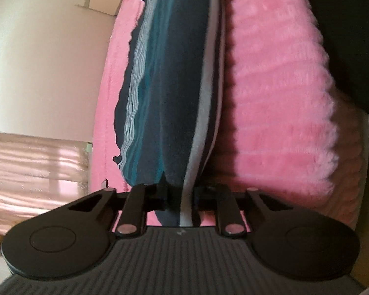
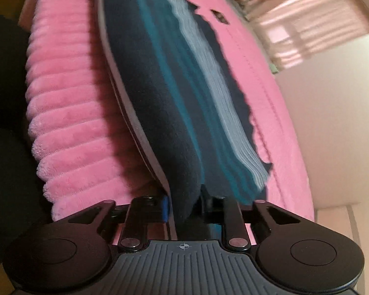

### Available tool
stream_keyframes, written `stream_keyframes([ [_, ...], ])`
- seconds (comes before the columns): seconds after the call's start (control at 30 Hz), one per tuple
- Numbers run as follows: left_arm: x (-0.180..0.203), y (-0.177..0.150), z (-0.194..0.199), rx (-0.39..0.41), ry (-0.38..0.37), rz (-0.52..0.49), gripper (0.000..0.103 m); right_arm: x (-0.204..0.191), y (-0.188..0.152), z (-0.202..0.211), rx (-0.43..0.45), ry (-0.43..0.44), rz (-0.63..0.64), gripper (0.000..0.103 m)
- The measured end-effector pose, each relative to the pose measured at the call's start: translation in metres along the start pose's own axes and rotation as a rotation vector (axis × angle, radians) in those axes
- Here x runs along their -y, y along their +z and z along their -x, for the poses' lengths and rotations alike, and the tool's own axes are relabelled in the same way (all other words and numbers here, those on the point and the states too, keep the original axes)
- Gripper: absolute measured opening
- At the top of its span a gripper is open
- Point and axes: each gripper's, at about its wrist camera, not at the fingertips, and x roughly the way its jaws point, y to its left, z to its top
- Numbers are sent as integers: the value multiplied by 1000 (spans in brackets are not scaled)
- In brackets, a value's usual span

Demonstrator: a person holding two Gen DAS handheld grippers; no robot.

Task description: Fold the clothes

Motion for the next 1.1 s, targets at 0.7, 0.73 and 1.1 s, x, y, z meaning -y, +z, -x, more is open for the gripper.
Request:
stream_keyframes([
  [0.7, 18, 24, 138, 194, -252, 275, 19, -50, -8, 104, 81, -9, -111, 80],
  [0.73, 13, 20, 140, 203, -260, 313, 19, -56, 5, 108, 125, 16, -99, 80],
  [1.1, -25, 9, 143, 244, -332, 507, 17, -86, 127, 63, 374, 210, 47, 70],
])
